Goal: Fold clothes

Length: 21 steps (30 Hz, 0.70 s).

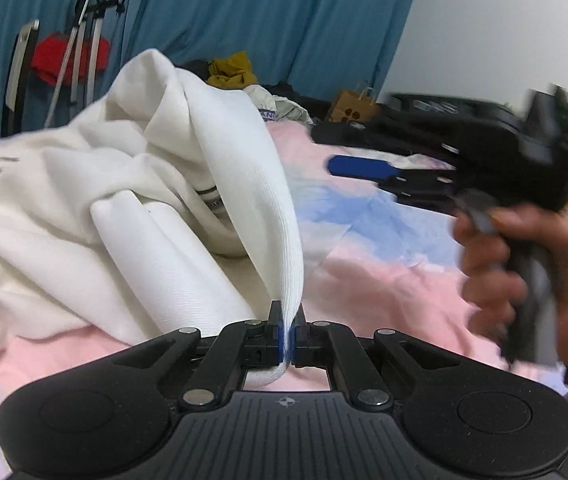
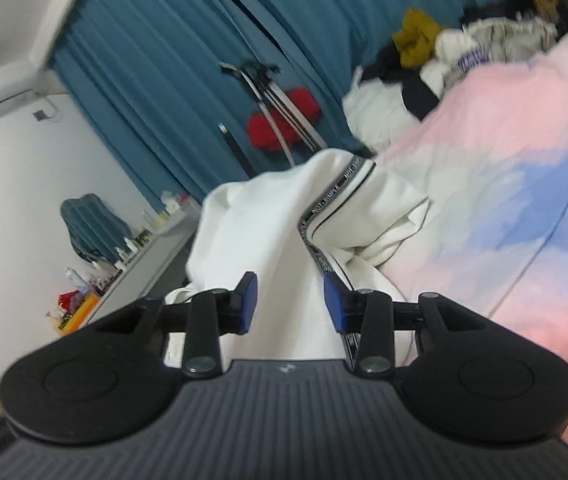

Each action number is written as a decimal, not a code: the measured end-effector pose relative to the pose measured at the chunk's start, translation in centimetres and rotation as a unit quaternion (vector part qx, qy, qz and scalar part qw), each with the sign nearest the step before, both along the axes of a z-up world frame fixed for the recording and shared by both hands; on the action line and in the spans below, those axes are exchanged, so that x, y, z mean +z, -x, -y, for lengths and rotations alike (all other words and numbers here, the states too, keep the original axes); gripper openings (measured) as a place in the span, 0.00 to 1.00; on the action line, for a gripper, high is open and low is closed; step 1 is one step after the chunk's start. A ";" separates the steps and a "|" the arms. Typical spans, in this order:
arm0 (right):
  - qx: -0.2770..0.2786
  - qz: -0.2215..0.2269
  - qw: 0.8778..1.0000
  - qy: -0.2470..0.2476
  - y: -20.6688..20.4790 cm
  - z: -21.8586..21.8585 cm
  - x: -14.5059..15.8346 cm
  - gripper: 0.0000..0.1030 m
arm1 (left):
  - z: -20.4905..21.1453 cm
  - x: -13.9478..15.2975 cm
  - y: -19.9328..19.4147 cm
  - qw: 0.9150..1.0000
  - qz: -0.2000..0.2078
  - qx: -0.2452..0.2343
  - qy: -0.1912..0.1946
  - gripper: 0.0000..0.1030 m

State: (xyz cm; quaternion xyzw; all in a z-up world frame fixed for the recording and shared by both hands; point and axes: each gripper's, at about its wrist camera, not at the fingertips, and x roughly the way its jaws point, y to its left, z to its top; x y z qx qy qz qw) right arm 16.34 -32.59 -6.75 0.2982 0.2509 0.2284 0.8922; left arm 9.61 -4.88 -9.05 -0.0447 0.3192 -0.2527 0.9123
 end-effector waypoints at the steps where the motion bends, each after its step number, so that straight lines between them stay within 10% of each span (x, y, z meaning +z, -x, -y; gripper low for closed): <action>1: -0.004 -0.009 1.000 0.003 -1.3 -0.2 0.4 0.42 | -0.1 -0.1 0.2 1.000 0.001 -0.002 0.005 0.03; 7: -0.020 0.036 0.995 0.087 -9.7 -4.0 5.2 0.66 | -0.8 -2.7 -2.8 0.998 -0.032 -0.007 0.055 0.03; 14: 0.038 0.002 0.968 0.249 -20.7 -12.8 5.3 0.66 | -1.6 -6.2 -6.4 0.995 -0.060 -0.022 0.078 0.03; 19: 0.086 -0.052 0.958 0.267 -25.1 -16.0 2.9 0.65 | -2.6 -7.3 -5.5 0.991 -0.069 -0.035 0.107 0.03; 21: 0.092 -0.058 0.948 0.301 -25.7 -17.0 2.3 0.48 | -3.0 -7.4 -5.0 0.990 -0.064 -0.040 0.115 0.03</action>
